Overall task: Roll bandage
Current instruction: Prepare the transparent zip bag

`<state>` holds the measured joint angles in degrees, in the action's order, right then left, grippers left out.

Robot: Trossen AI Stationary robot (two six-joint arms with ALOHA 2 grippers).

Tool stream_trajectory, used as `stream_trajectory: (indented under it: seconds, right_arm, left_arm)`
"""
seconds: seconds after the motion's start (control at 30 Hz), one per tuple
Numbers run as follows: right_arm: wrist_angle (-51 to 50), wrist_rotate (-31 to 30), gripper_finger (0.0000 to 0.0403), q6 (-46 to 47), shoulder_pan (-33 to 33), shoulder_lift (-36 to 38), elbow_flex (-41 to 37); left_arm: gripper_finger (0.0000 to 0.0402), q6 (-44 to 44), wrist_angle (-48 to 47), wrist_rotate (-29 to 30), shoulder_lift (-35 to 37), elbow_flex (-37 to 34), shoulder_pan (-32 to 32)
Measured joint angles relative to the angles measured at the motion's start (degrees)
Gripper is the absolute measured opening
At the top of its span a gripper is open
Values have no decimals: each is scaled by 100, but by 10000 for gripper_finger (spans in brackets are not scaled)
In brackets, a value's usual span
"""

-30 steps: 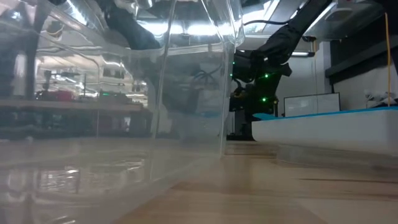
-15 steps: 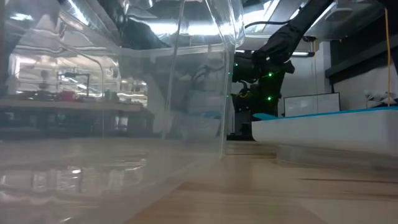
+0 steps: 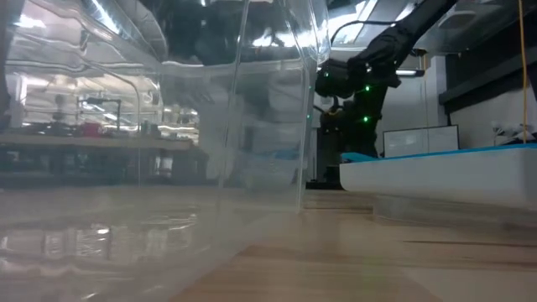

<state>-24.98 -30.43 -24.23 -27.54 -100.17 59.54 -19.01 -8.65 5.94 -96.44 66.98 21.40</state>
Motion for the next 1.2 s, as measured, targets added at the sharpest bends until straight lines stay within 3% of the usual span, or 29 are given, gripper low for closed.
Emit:
stream_trajectory:
  seconds: [0.2,0.53,0.83,1.03,1.2]
  right_arm:
    - [19,39,8,-48,47,334,-7]
    - [-321,-36,8,-280,-88,594,-38]
    - [-614,-108,8,-200,-115,669,-36]
    - [-658,295,8,-125,-103,1296,-34]
    - [-672,719,8,146,-104,2131,-25]
  left_arm:
    - [0,-105,-428,97,448,4,-178]
    - [0,80,-664,1641,1305,14,-711]
    - [0,127,-1922,1875,2443,13,-1195]
    - [0,1192,-3293,2560,3256,9,-1649]
    - [0,2736,-4552,2643,3767,11,-2053]
